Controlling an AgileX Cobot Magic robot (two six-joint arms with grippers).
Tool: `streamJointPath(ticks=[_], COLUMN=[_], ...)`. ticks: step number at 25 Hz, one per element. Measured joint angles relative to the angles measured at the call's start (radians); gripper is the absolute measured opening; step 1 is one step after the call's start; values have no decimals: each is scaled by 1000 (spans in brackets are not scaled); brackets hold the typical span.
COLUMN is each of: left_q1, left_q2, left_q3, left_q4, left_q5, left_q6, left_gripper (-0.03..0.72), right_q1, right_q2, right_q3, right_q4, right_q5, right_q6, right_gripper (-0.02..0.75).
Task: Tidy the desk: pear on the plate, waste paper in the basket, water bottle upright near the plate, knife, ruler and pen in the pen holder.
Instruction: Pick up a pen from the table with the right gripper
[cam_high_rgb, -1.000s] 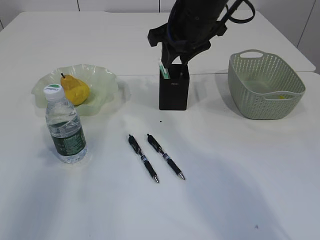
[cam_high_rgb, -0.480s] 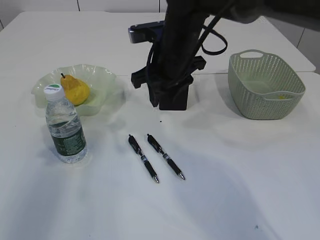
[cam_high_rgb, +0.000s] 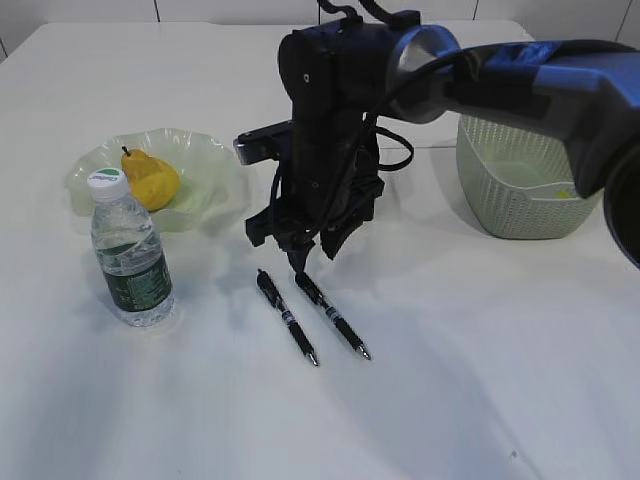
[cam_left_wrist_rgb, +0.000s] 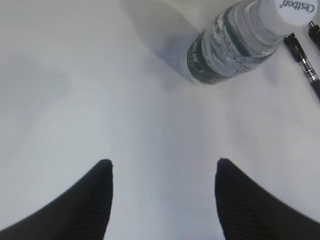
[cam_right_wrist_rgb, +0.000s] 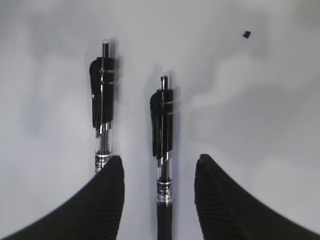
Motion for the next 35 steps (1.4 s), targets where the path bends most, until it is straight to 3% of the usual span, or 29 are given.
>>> streamJointPath(ticks=[35], left_q1=[0], left_q2=[0], left_q3=[0], left_q4=[0], left_q5=[-7], left_q6=[0], left_gripper=[456], right_q1=[0], right_q2=[85], right_q3=[-2], right_q4=[-14], right_q5=[-4], right_q6=[29], right_gripper=[347])
